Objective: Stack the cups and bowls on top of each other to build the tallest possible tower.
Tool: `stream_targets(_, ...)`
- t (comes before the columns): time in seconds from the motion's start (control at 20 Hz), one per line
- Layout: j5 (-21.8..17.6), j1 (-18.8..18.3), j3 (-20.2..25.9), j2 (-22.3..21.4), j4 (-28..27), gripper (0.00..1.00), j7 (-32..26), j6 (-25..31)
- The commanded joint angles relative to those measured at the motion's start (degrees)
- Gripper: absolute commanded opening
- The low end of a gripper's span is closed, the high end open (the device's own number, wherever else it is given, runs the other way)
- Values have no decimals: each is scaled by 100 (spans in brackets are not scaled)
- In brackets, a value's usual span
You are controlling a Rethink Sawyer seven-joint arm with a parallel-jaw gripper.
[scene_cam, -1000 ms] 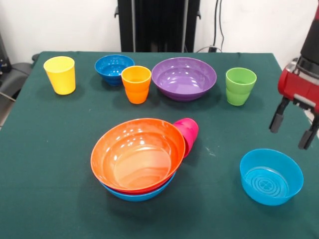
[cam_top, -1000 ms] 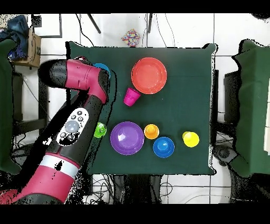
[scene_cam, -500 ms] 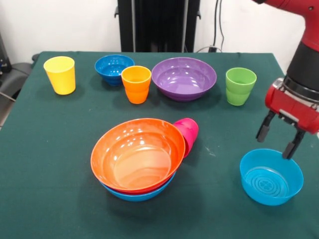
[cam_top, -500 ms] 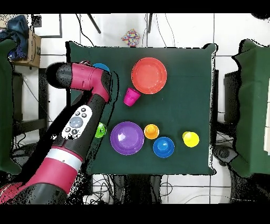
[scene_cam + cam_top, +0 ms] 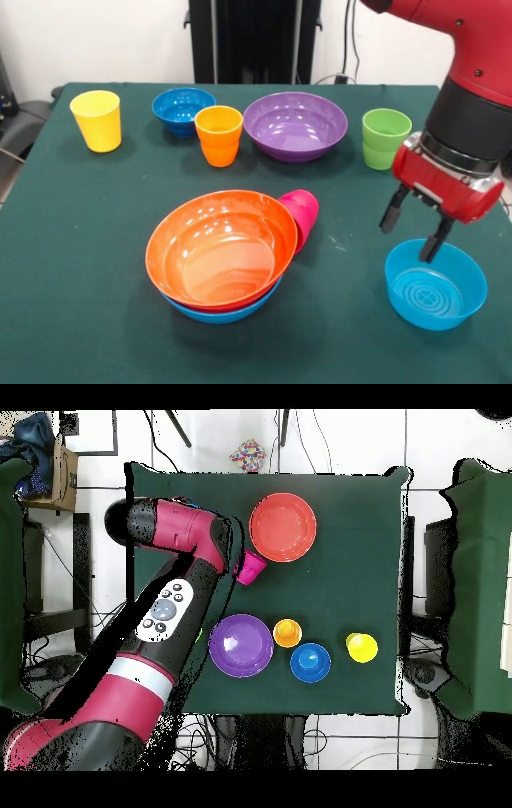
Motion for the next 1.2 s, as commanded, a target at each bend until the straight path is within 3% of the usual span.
stream_targets(0.05,-449,-206,869,-8,150,100,35,400)
stream_targets(1.2,-664,-48,1030,407,-16,100,-189,307)
